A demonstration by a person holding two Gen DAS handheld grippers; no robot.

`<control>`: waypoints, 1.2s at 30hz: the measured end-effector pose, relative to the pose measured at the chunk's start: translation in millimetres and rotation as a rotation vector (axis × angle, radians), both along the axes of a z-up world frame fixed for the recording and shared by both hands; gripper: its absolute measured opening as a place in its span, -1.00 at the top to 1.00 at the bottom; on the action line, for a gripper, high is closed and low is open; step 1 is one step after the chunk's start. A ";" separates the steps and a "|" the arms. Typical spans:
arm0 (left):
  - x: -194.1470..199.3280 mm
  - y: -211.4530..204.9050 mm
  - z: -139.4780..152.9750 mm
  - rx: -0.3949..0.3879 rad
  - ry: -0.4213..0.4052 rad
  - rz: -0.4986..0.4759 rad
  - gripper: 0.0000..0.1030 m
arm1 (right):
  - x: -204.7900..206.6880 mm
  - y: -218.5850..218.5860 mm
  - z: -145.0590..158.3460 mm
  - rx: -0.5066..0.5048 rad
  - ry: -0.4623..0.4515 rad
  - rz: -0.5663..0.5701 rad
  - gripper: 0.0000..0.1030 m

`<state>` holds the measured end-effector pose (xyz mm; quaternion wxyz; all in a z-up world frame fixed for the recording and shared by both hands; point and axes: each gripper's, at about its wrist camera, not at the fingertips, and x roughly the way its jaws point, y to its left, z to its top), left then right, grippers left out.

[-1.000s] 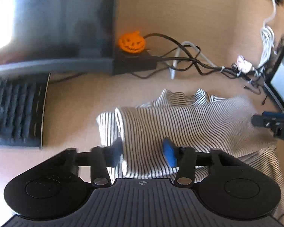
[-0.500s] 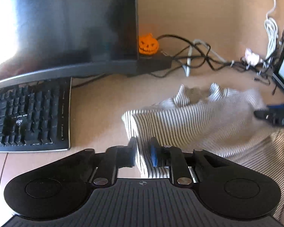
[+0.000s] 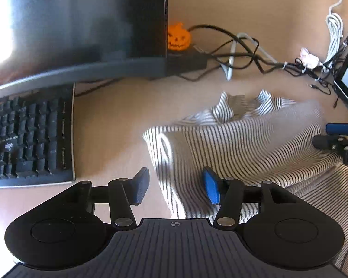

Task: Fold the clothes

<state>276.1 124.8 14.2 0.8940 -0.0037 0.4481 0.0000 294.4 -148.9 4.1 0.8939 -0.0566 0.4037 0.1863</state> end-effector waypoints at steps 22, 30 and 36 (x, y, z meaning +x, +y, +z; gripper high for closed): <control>2.6 -36.6 0.5 -0.088 0.009 -0.098 -0.12 | -40.0 -33.2 3.9 -0.067 -0.011 -0.087 -0.06; 36.5 -22.3 1.3 -0.170 0.030 -0.045 -0.46 | -17.0 -57.0 29.7 0.053 -0.020 -0.227 -0.30; 60.4 -20.3 -9.4 -0.198 0.090 -0.011 -0.56 | 26.3 -71.8 8.0 0.103 0.062 -0.329 -0.44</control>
